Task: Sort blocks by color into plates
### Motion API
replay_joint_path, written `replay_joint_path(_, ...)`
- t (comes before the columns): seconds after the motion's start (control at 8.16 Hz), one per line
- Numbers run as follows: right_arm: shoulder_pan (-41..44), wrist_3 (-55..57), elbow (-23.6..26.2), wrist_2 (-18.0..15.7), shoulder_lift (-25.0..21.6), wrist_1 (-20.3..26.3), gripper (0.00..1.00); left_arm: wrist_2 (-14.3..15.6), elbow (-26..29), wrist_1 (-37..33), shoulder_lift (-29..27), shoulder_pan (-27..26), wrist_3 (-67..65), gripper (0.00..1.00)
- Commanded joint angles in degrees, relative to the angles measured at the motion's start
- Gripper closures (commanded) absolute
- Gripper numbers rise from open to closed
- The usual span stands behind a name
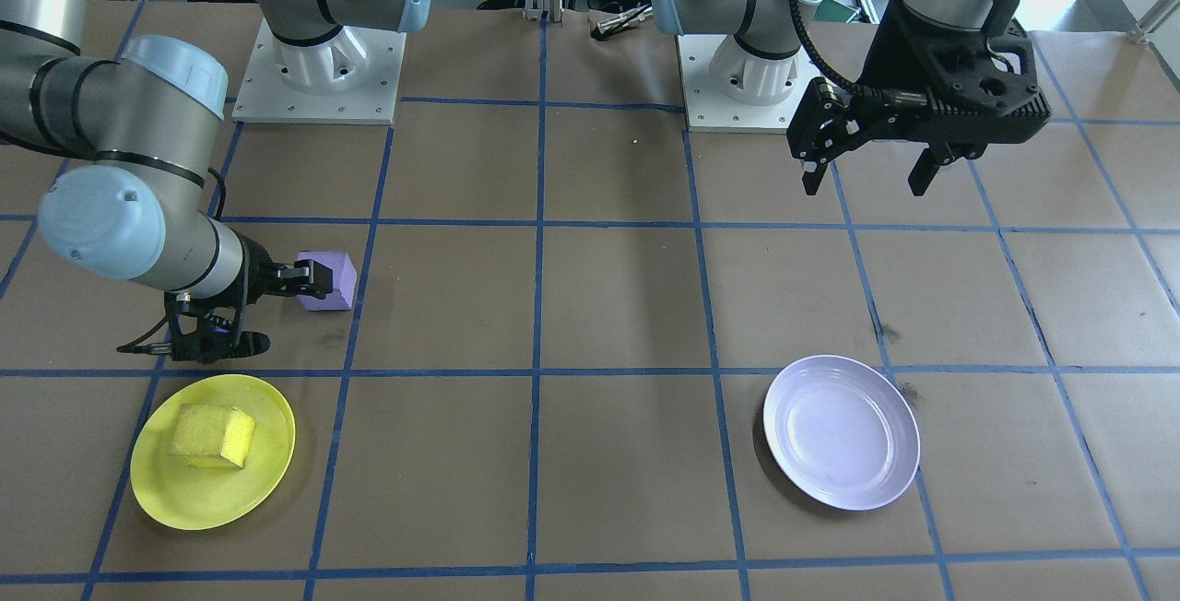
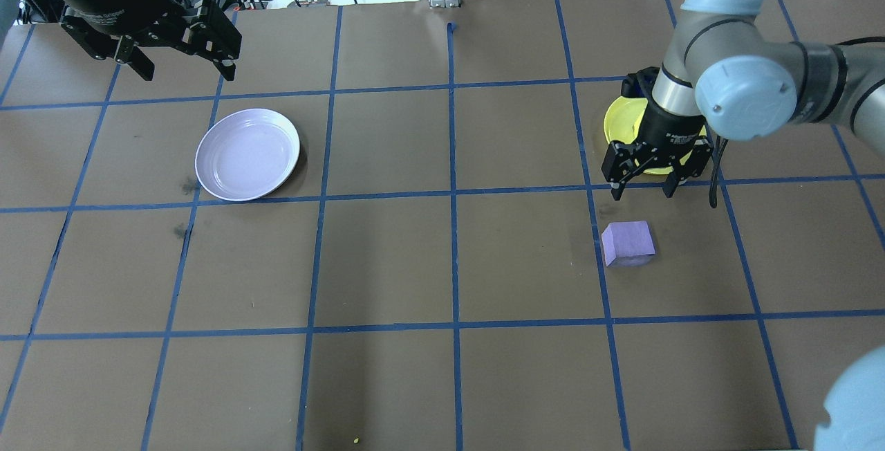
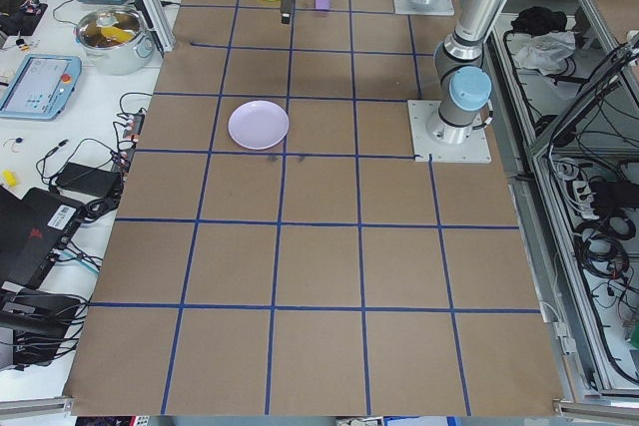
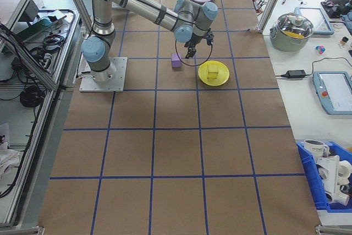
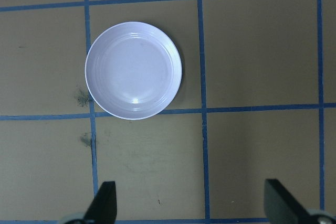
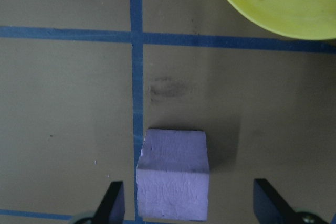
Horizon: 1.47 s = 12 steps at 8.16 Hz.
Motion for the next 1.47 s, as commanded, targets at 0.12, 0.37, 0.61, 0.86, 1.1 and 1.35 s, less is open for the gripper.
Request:
replay_joint_path(0.12, 1.4, -0.3, 6.8, -2.4, -0.3, -5.3, 0.13, 0.2, -1.2, 0.7, -0.3, 0.0, 0.1, 0.00)
replay_joint_path(0.37, 1.7, -0.2, 6.9, -1.7, 2.8, -6.6, 0.16, 0.3, -1.4, 1.7, -0.6, 0.0, 0.1, 0.00)
replay_joint_path(0.61, 4.0, 0.2, 7.0, -2.8, 4.4, -7.3, 0.31, 0.3, -1.3, 1.7, -0.9, 0.0, 0.1, 0.00)
replay_joint_path(0.86, 4.2, 1.7, 7.5, -4.1, 4.1, -6.5, 0.53, 0.2, -1.4, 1.7, -0.8, 0.0, -0.4, 0.00)
replay_joint_path(1.1, 4.4, 2.5, 7.4, -7.0, 4.1, -5.4, 0.63, 0.2, -1.3, 1.7, -1.2, 0.0, -0.8, 0.00)
replay_joint_path(1.35, 4.5, 3.2, 3.7, -5.6, 3.1, -1.9, 0.62, -0.5, -1.2, 1.7, -1.4, 0.0, -1.2, 0.00)
